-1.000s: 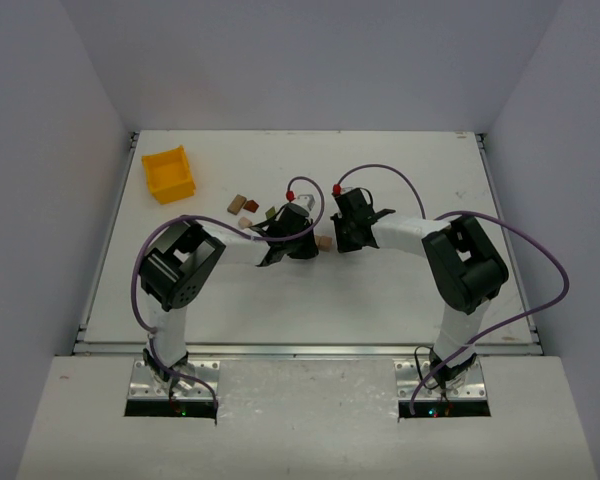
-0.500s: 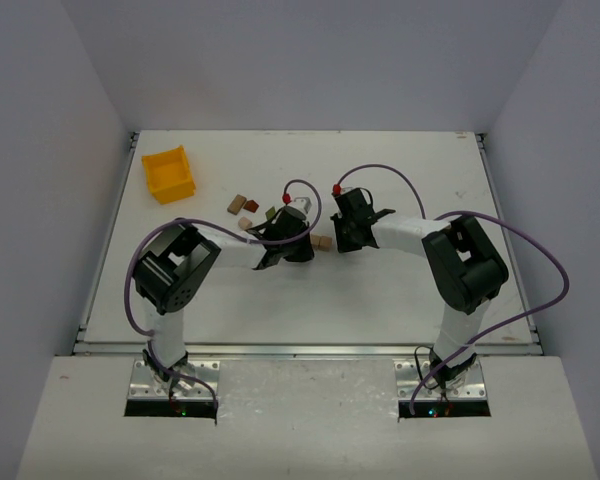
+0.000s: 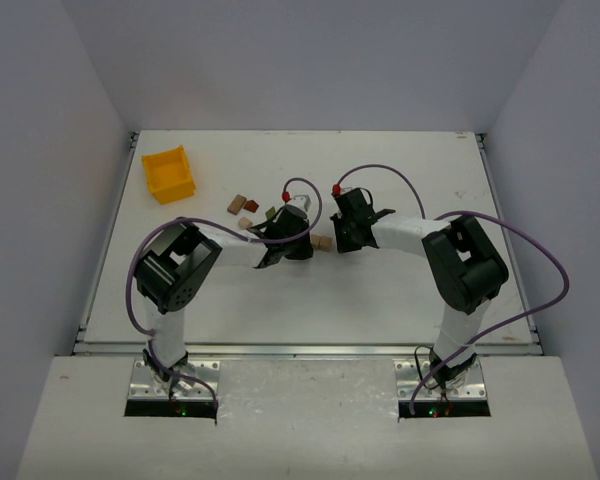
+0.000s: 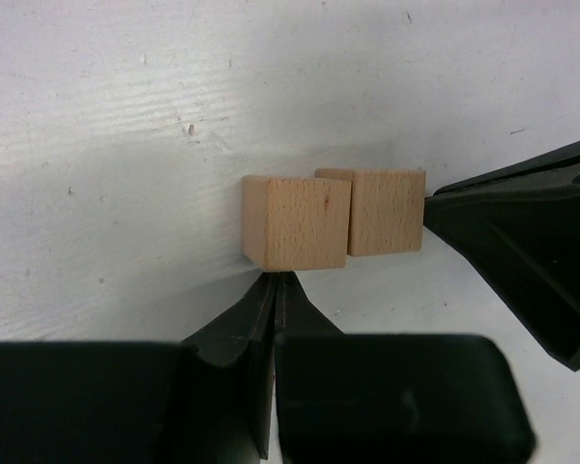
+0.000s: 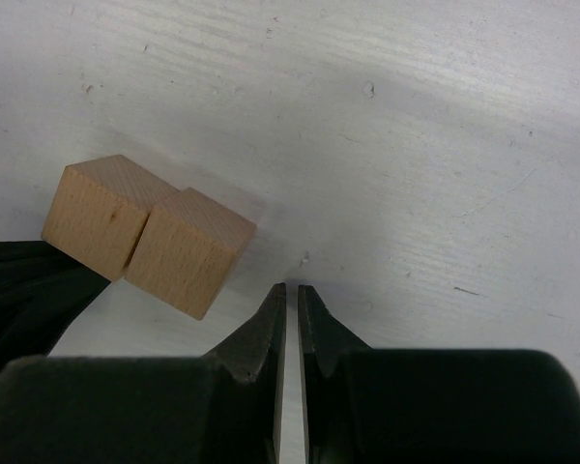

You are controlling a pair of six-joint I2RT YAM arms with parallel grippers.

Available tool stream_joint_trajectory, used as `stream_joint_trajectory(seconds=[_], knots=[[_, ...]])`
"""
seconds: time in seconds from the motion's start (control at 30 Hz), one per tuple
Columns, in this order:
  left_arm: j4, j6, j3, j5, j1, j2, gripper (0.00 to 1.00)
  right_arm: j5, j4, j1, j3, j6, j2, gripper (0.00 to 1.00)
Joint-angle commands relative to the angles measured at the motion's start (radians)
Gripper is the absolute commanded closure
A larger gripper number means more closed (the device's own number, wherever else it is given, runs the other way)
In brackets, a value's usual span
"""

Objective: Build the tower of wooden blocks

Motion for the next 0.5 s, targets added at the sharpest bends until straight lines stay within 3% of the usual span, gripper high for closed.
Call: stream_joint_trajectory(seconds=[0.0,0.47], knots=[[0.042,0.014,0.046,-0.011,-0.010,0.025,1.00,-0.002,0.039,-0.004,0.000,-0.014,-0.016,0.92],[0.050,0.011,0.063,0.012,-0.012,0.039,1.00,0.002,0.040,-0.004,-0.003,-0.017,-0.021,0.91]])
